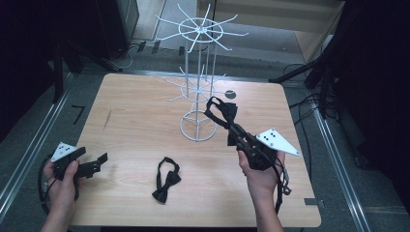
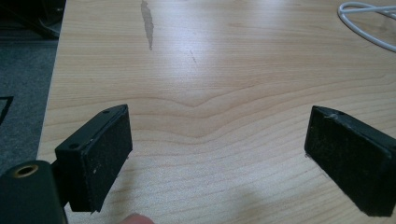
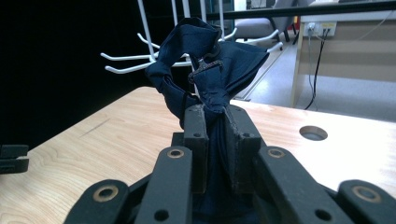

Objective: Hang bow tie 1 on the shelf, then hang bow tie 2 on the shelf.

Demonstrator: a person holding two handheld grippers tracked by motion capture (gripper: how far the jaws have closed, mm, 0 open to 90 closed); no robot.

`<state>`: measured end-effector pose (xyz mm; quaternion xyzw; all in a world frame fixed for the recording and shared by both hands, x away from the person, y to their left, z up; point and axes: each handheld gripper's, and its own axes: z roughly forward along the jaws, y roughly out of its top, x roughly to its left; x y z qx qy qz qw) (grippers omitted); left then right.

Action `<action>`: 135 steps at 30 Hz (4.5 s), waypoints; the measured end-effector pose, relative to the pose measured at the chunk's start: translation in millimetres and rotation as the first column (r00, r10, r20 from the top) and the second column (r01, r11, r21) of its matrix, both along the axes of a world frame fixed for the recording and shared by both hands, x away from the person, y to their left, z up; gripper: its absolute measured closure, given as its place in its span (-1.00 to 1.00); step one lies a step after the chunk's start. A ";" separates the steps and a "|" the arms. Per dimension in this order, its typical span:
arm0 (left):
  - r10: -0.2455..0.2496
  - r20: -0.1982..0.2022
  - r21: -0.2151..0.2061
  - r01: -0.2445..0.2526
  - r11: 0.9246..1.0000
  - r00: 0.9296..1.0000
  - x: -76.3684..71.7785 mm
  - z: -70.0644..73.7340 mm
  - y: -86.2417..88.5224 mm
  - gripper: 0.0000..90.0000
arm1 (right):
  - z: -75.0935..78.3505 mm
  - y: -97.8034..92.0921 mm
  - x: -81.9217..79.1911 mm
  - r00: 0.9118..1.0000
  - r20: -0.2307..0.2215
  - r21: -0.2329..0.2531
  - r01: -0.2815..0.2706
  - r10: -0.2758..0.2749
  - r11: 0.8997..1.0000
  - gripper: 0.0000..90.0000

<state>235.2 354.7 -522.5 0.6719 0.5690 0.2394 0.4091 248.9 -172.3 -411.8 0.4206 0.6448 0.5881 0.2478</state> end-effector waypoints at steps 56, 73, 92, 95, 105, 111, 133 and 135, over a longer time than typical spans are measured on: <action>-0.002 -0.001 0.001 0.002 1.000 1.000 0.0 0.1 0.1 -0.82 | -38.9 30.2 49.5 0.994 -0.108 -0.022 0.028 -0.030 0.999 0.81; -0.003 0.001 -0.002 0.003 1.000 1.000 -0.1 0.0 0.3 -0.82 | -49.7 42.5 58.9 0.992 -0.119 -0.036 0.042 -0.046 0.998 0.58; -0.004 -0.002 -0.002 0.004 1.000 1.000 -0.1 0.0 0.3 -0.82 | -55.9 44.9 38.9 0.992 -0.126 -0.060 -0.006 -0.002 0.998 0.08; -0.004 -0.001 -0.002 0.004 1.000 1.000 -0.3 0.1 0.3 -0.82 | -59.5 46.9 35.5 0.991 -0.137 -0.068 -0.015 0.005 0.998 0.08; -0.003 -0.003 -0.001 0.003 1.000 1.000 -0.3 0.1 0.1 -0.82 | -69.0 59.2 23.8 0.983 -0.172 -0.085 -0.077 0.061 0.993 0.15; -0.002 -0.003 -0.001 0.002 1.000 1.000 -0.3 0.0 0.1 -0.82 | -76.7 72.5 16.8 0.974 -0.199 -0.108 -0.136 0.113 0.985 0.16; -0.007 -0.005 -0.003 0.007 1.000 1.000 0.2 0.0 0.3 -0.82 | -96.2 109.9 3.1 0.944 -0.259 -0.137 -0.244 0.203 0.960 0.16; -0.005 -0.003 -0.002 0.005 1.000 1.000 0.1 0.0 0.2 -0.82 | -97.8 112.4 2.5 0.940 -0.268 -0.132 -0.252 0.210 0.959 0.16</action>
